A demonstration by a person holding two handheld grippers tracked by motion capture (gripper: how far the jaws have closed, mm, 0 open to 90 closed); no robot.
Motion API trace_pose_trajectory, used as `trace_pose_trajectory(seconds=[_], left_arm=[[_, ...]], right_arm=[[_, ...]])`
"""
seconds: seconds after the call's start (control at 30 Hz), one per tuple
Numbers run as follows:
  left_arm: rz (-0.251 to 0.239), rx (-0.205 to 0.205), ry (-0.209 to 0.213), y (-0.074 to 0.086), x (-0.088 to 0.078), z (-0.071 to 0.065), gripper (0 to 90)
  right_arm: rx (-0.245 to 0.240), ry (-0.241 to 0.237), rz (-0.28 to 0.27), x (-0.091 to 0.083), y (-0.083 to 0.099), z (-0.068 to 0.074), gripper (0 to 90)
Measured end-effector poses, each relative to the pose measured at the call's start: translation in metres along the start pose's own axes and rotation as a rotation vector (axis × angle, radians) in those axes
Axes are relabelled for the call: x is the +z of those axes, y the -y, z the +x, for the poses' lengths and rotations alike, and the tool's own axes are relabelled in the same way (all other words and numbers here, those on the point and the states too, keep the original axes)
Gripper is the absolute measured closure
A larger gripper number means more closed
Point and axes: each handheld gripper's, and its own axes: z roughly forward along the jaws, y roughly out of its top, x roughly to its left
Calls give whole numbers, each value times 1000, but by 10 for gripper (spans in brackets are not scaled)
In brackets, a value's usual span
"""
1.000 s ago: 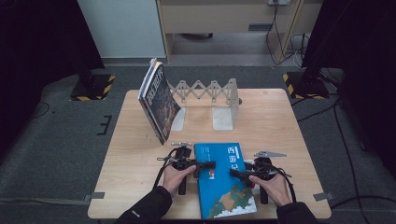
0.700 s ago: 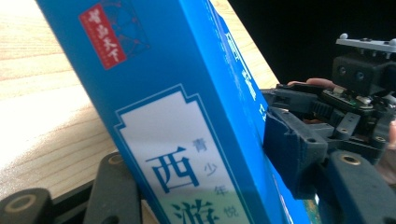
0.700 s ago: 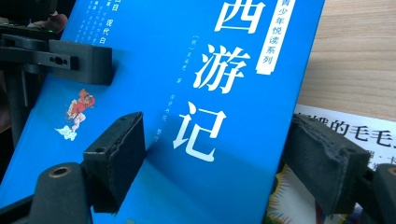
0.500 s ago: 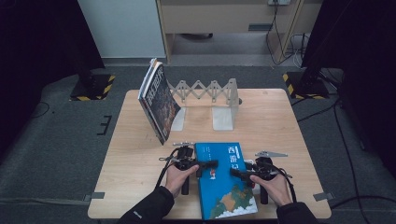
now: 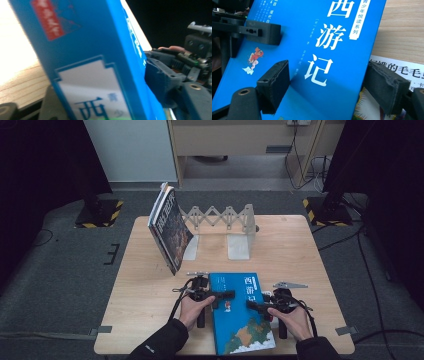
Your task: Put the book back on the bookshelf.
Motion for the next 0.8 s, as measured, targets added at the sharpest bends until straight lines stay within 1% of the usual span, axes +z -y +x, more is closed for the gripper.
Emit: trace_pose_trajectory(seconds=[0.03, 0.1, 0.13, 0.17, 0.2, 0.23, 0.27, 0.3, 0.33, 0.37, 0.4, 0.63, 0.7, 0.8], left_arm=[[-8, -24, 26, -1, -2, 0, 435], [-14, -25, 33, -1, -3, -1, 452], [-15, -11, 36, -2, -3, -2, 471], [-17, -13, 36, -3, -4, -3, 485], [-24, -23, 46, -3, -4, -4, 508], [-29, -30, 52, -5, -6, -5, 530], [-34, -27, 56, -6, -7, -7, 530], [-30, 37, 20, -8, -8, -12, 554], [-29, 73, -4, -10, -9, -16, 554], [-27, 76, -2, -13, -10, -17, 559], [-33, 92, -3, -14, -12, -18, 564], [-26, 96, 1, -15, -15, -16, 568], [-21, 102, 4, -16, -16, -16, 568], [-16, 109, 4, -17, -16, -17, 569]], right_arm=[[-2, -4, 4, -1, -1, 0, 212], [-3, -6, 3, -1, -1, 0, 212], [-7, -7, 3, -3, -2, 0, 214], [-4, -9, 2, -3, -2, 1, 216], [-7, -11, -2, -4, -3, 0, 222], [-11, -11, -9, -4, -3, 0, 244], [-11, -11, -9, -4, -3, 0, 244], [-24, 3, -16, -5, -5, 1, 298], [-43, 11, -18, -5, -6, 1, 309], [-54, 15, -20, -4, -7, 1, 309], [-47, 8, -33, -4, -9, 1, 313], [-71, 5, -51, -2, -8, 1, 309], [-65, 3, -57, -3, -7, 1, 309], [-39, -4, -56, -3, -5, 1, 293]])
